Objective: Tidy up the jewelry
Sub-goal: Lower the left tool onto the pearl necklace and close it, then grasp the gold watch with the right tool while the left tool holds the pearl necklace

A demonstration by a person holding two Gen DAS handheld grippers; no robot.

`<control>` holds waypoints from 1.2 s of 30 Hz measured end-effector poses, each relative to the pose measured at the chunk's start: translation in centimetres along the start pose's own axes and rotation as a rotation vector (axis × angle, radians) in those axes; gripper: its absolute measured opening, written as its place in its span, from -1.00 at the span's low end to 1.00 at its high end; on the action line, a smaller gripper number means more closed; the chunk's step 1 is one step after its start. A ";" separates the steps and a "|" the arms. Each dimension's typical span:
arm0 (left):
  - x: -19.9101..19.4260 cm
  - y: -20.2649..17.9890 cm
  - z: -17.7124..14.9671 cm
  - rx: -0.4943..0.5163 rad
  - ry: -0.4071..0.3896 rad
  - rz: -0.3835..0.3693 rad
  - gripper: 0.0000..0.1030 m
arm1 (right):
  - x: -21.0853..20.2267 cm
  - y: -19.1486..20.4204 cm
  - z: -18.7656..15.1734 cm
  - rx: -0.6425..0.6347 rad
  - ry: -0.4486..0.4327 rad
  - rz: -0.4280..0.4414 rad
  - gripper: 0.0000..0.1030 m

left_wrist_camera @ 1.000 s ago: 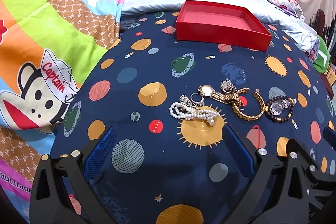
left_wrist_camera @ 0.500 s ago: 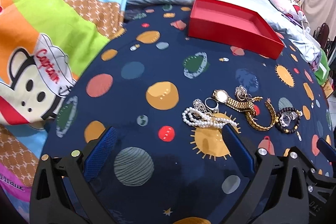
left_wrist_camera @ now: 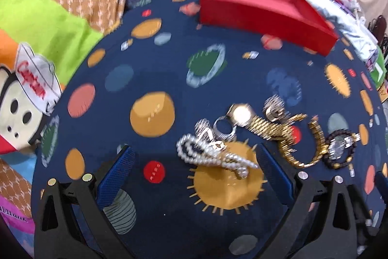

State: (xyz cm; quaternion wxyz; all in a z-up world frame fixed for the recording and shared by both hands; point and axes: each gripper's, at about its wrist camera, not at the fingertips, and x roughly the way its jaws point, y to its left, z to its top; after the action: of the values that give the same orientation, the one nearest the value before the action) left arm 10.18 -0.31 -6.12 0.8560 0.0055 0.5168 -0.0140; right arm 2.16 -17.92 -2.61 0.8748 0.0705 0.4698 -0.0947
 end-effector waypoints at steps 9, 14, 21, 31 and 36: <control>-0.7 2.1 -1.3 0.006 0.003 -0.005 0.35 | 0.6 0.9 0.4 -0.032 0.012 0.027 0.90; -1.2 2.0 -1.5 0.023 -0.022 -0.020 -0.25 | 0.9 1.3 0.5 -0.042 0.016 0.034 0.90; -1.2 3.2 -0.9 -0.013 -0.021 -0.066 -0.73 | 1.2 1.2 0.6 -0.032 0.026 0.038 0.90; -3.0 3.8 0.2 -0.023 -0.059 -0.101 -0.73 | 0.8 2.1 1.5 -0.066 0.007 0.084 0.82; -3.7 4.1 1.0 -0.022 -0.081 -0.092 -0.73 | 1.3 3.3 2.1 -0.099 0.031 0.144 0.50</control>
State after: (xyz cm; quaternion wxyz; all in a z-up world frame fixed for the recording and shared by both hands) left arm 9.43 3.87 -2.41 0.8747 -0.0281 0.4814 -0.0480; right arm 5.36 -15.26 -2.43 0.8744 0.0620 0.4812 -0.0071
